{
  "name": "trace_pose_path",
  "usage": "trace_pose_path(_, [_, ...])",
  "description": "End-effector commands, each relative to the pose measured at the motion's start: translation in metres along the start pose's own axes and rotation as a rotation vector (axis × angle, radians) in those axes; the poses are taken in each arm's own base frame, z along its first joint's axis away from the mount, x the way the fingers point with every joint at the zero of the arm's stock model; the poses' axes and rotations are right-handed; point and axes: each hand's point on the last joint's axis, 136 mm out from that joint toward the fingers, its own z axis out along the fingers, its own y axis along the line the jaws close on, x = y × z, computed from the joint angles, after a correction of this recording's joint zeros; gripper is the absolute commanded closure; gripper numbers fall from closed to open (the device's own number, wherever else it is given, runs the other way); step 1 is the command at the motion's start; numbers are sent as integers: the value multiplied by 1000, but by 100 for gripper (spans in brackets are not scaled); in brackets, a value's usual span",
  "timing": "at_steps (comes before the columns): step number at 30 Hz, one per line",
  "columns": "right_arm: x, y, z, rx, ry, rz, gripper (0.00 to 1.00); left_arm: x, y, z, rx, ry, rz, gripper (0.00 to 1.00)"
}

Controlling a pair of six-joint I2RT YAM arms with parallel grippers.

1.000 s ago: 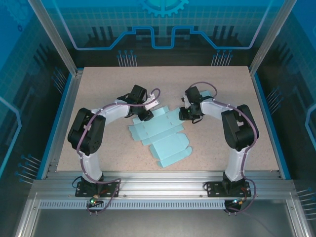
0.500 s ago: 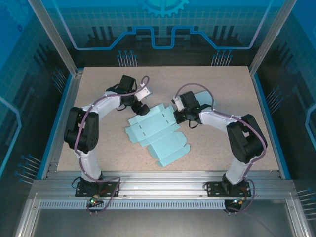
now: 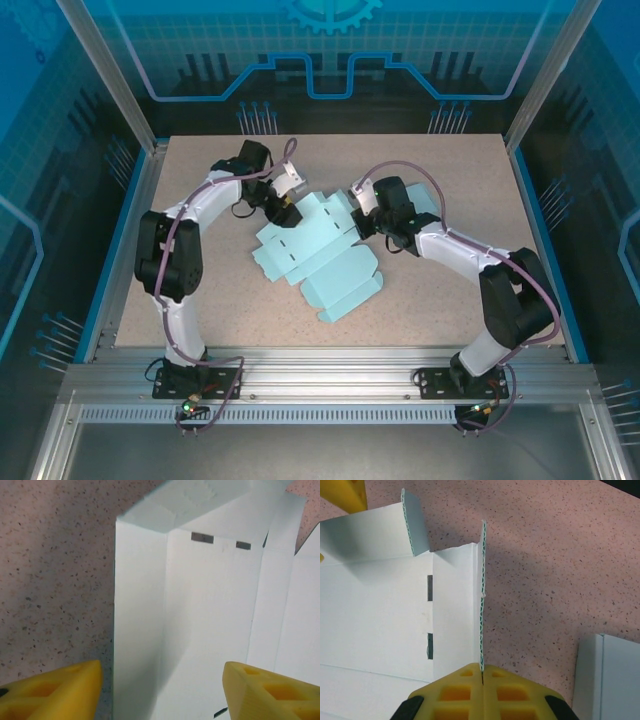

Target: Fold the paper box

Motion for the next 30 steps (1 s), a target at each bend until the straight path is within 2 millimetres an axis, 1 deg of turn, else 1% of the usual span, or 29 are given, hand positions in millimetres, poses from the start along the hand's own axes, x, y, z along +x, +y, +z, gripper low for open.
trace_pose_path(1, [-13,1,-7,5,-55,-19,100,18,0,9,13,47,-18,38])
trace_pose_path(4, [-14,2,-7,-1,-58,-17,100,23,8,13,-7,55,-25,38])
trace_pose_path(7, [-13,2,-7,-2,-57,-15,100,24,15,14,-15,47,-41,39])
trace_pose_path(9, [-13,1,-6,0,-55,-13,100,25,15,14,-8,46,-48,51])
trace_pose_path(11, [-12,1,-4,1,-50,-10,100,25,12,14,5,44,-50,68])
trace_pose_path(12, [-11,1,-3,2,-47,-7,100,26,12,14,7,44,-54,75])
trace_pose_path(14, [-12,0,-1,6,-41,1,100,26,10,13,3,47,-52,77])
trace_pose_path(16, [-9,-1,2,9,-23,15,100,24,9,7,-20,37,-32,84])
trace_pose_path(19, [-4,-4,8,20,14,50,100,17,12,-4,-122,-1,33,100])
trace_pose_path(23, [7,-7,12,34,56,135,99,4,15,-19,-351,-22,193,100])
trace_pose_path(24, [11,-8,12,37,69,165,95,0,15,-22,-413,-25,243,100])
trace_pose_path(27, [27,-12,13,43,130,270,76,-7,13,-30,-522,-36,343,100])
trace_pose_path(29, [38,-17,11,52,171,356,68,-9,9,-33,-538,-43,372,100])
trace_pose_path(30, [43,-20,10,51,191,412,65,-9,7,-33,-540,-47,376,100])
